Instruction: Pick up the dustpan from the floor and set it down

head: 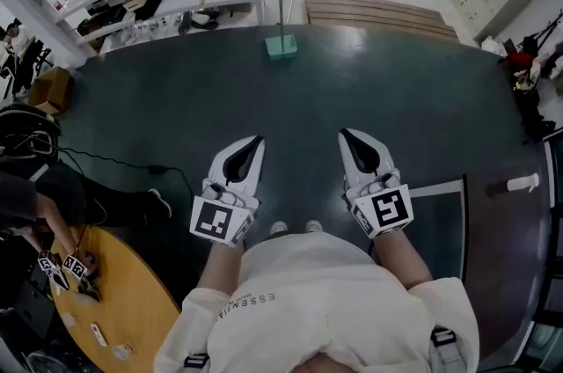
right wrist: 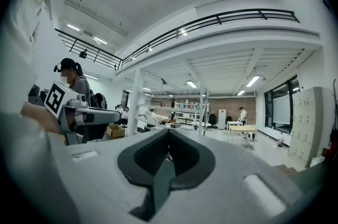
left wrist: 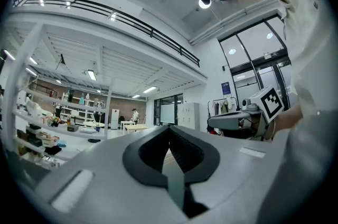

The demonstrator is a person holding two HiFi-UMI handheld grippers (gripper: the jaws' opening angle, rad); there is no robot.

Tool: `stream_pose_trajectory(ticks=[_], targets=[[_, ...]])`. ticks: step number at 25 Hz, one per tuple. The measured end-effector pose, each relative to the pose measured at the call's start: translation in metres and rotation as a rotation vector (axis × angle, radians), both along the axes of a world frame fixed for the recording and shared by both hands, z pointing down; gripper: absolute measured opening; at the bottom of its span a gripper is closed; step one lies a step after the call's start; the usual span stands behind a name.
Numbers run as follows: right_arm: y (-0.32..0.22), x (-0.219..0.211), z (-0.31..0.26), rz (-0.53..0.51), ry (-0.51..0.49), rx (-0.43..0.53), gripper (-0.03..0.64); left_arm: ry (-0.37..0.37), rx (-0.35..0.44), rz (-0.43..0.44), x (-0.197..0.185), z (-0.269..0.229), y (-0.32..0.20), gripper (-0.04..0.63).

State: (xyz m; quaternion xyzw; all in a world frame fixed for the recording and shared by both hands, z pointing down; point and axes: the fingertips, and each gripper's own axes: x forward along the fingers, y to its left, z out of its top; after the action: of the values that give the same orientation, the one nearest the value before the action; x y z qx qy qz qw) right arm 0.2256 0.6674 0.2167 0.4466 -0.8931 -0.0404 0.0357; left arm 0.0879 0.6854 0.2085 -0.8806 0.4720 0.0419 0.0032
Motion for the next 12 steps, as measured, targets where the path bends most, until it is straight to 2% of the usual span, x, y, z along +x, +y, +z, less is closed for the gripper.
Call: stream_pose_trajectory(ticks=[4,12], targets=[[-0.009,-0.012,0.006,-0.003,0.006,-0.017,-0.008,0.004,0.005,-0.006,-0.015,0.004,-0.005,0.017],[-0.045,-0.054,0.026,0.007,0.004,-0.073,-0.008,0.021,-0.031,-0.031,-0.078,0.023,-0.028,0.017]])
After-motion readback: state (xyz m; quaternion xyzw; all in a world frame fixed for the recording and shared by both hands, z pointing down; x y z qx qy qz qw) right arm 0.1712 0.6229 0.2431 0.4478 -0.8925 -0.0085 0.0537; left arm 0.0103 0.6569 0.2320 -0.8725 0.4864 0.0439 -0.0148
